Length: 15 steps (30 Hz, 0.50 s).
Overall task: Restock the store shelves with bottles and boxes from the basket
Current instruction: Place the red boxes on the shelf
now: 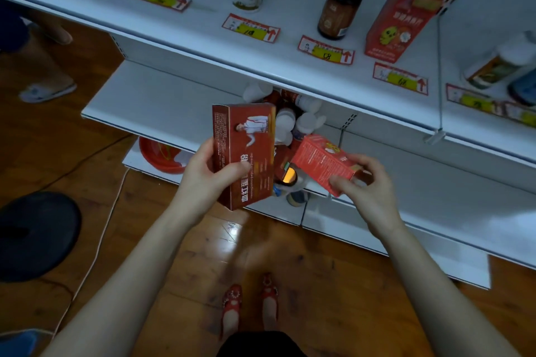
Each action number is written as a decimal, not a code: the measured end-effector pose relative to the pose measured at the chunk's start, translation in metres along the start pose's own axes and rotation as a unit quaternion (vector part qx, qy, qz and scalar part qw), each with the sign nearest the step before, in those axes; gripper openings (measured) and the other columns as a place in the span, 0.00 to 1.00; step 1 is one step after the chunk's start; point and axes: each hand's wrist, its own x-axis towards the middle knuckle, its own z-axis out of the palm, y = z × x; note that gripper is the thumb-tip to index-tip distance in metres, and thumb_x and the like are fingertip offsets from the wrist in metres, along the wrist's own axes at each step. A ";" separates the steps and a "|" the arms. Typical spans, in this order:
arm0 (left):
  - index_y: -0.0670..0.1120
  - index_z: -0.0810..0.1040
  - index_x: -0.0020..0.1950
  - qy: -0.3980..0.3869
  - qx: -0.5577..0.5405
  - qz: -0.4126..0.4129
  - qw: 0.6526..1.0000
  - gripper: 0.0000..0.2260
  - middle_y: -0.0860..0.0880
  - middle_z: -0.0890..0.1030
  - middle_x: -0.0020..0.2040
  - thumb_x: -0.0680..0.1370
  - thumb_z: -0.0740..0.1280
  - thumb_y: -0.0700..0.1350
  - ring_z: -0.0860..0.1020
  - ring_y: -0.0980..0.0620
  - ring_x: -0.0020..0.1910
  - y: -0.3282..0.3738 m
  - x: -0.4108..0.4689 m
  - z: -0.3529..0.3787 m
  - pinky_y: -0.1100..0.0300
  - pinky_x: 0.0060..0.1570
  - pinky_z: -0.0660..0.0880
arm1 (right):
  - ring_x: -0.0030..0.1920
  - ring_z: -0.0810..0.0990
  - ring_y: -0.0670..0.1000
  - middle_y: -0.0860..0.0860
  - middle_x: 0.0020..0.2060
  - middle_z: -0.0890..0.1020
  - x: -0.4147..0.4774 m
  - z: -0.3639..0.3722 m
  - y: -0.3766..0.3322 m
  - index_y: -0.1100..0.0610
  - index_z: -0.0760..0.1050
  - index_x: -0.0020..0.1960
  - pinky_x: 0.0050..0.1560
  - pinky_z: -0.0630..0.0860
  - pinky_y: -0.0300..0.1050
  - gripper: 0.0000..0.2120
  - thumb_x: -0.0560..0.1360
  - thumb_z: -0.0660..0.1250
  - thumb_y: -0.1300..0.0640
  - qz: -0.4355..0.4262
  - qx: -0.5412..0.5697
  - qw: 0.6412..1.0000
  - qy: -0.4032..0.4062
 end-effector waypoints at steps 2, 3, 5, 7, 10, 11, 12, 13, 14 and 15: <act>0.53 0.74 0.52 -0.017 -0.043 -0.013 0.999 0.18 0.54 0.83 0.44 0.64 0.72 0.44 0.82 0.57 0.43 0.011 -0.009 -0.001 0.66 0.37 0.78 | 0.53 0.77 0.48 0.48 0.54 0.74 -0.015 -0.005 -0.009 0.50 0.72 0.54 0.48 0.78 0.40 0.20 0.67 0.74 0.64 -0.027 -0.024 0.999 0.004; 0.53 0.74 0.52 -0.023 -0.059 -0.016 0.998 0.19 0.55 0.84 0.43 0.63 0.71 0.45 0.82 0.56 0.43 0.016 -0.012 -0.002 0.64 0.37 0.78 | 0.54 0.76 0.50 0.44 0.53 0.73 -0.022 -0.008 -0.014 0.49 0.72 0.53 0.49 0.77 0.40 0.20 0.67 0.74 0.64 -0.046 -0.030 0.999 0.004; 0.52 0.75 0.52 -0.036 -0.076 -0.014 0.996 0.20 0.55 0.84 0.42 0.62 0.70 0.45 0.82 0.56 0.41 0.028 -0.018 -0.002 0.64 0.36 0.77 | 0.54 0.75 0.49 0.43 0.53 0.72 -0.036 -0.014 -0.025 0.47 0.70 0.55 0.46 0.75 0.32 0.22 0.67 0.74 0.64 -0.077 -0.039 0.996 0.012; 0.53 0.75 0.52 -0.055 -0.078 -0.007 0.995 0.23 0.56 0.84 0.42 0.58 0.72 0.48 0.82 0.56 0.40 0.040 -0.024 -0.001 0.65 0.34 0.77 | 0.53 0.75 0.44 0.46 0.55 0.73 -0.047 -0.020 -0.038 0.47 0.68 0.58 0.44 0.74 0.26 0.25 0.68 0.73 0.64 -0.086 -0.023 0.996 0.032; 0.53 0.75 0.52 -0.078 -0.079 0.005 0.994 0.25 0.56 0.84 0.40 0.55 0.71 0.51 0.82 0.56 0.39 0.056 -0.033 0.002 0.64 0.32 0.76 | 0.52 0.73 0.36 0.46 0.56 0.72 -0.061 -0.030 -0.057 0.47 0.63 0.62 0.44 0.72 0.22 0.30 0.68 0.72 0.66 -0.088 0.026 0.995 0.046; 0.53 0.75 0.51 -0.084 -0.083 0.007 0.993 0.24 0.56 0.84 0.40 0.56 0.71 0.50 0.82 0.56 0.38 0.061 -0.036 0.004 0.63 0.31 0.77 | 0.51 0.73 0.34 0.45 0.55 0.72 -0.065 -0.034 -0.063 0.48 0.63 0.62 0.44 0.72 0.22 0.30 0.68 0.72 0.67 -0.091 0.037 0.994 0.048; 0.52 0.75 0.50 -0.086 -0.089 0.009 0.992 0.22 0.55 0.83 0.39 0.57 0.71 0.47 0.82 0.55 0.37 0.066 -0.039 0.006 0.62 0.30 0.77 | 0.49 0.74 0.33 0.43 0.53 0.72 -0.071 -0.037 -0.069 0.48 0.64 0.61 0.44 0.72 0.22 0.29 0.68 0.72 0.68 -0.096 0.045 0.993 0.049; 0.52 0.75 0.49 -0.087 -0.095 0.011 0.992 0.19 0.55 0.83 0.38 0.59 0.70 0.44 0.82 0.56 0.36 0.071 -0.042 0.008 0.62 0.30 0.77 | 0.48 0.75 0.33 0.41 0.52 0.73 -0.076 -0.042 -0.075 0.49 0.66 0.60 0.45 0.73 0.23 0.28 0.68 0.72 0.69 -0.103 0.050 0.992 0.046; 0.51 0.75 0.49 -0.090 -0.101 0.013 0.991 0.17 0.54 0.83 0.38 0.61 0.69 0.43 0.82 0.55 0.36 0.075 -0.044 0.009 0.61 0.30 0.77 | 0.48 0.76 0.33 0.40 0.52 0.73 -0.081 -0.046 -0.082 0.48 0.67 0.59 0.46 0.73 0.24 0.28 0.67 0.72 0.69 -0.108 0.054 0.992 0.039; 0.51 0.75 0.49 -0.095 -0.104 0.012 0.990 0.16 0.54 0.83 0.38 0.61 0.69 0.43 0.82 0.55 0.36 0.079 -0.047 0.010 0.61 0.30 0.77 | 0.49 0.76 0.34 0.40 0.52 0.74 -0.086 -0.051 -0.087 0.47 0.68 0.57 0.48 0.74 0.25 0.28 0.66 0.72 0.70 -0.113 0.056 0.992 0.028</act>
